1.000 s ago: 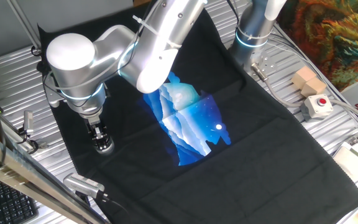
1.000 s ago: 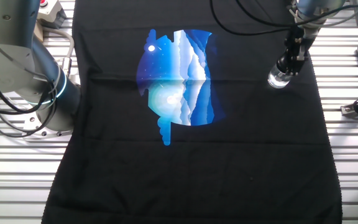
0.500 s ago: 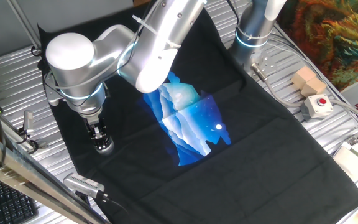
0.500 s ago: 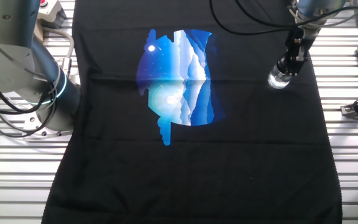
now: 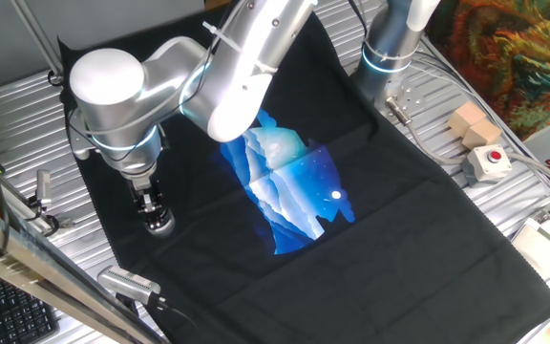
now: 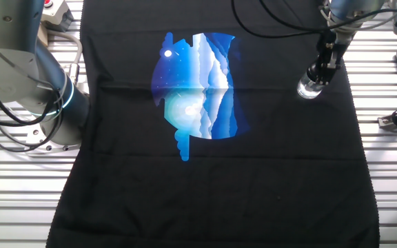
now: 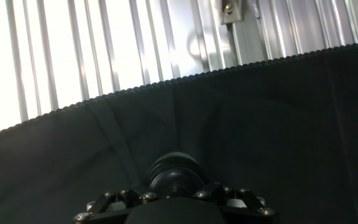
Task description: Screw the lid onto the jar
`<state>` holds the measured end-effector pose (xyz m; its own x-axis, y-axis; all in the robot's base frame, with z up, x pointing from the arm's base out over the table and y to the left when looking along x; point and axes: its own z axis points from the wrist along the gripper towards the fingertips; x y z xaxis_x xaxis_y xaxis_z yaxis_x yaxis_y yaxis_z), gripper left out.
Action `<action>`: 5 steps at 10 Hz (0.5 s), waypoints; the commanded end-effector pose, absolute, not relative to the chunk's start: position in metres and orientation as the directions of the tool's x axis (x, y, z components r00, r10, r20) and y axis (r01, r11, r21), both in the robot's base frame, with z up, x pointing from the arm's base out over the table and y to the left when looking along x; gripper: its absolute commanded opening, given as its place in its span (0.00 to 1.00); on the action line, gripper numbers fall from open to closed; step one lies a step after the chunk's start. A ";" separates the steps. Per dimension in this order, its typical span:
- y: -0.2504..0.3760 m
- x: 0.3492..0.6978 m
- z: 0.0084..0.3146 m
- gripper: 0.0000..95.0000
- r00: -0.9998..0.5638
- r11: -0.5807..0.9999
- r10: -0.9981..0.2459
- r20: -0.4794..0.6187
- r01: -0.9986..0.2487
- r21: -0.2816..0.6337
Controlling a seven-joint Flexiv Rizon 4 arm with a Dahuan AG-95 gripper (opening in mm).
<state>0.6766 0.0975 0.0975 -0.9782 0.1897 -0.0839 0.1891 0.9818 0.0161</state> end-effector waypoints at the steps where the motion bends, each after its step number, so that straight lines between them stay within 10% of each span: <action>1: 0.096 0.677 0.098 0.00 -0.975 0.979 0.205 -0.085 0.205 0.016; 5: 0.095 0.677 0.099 0.00 -0.976 0.979 0.202 -0.082 0.201 0.017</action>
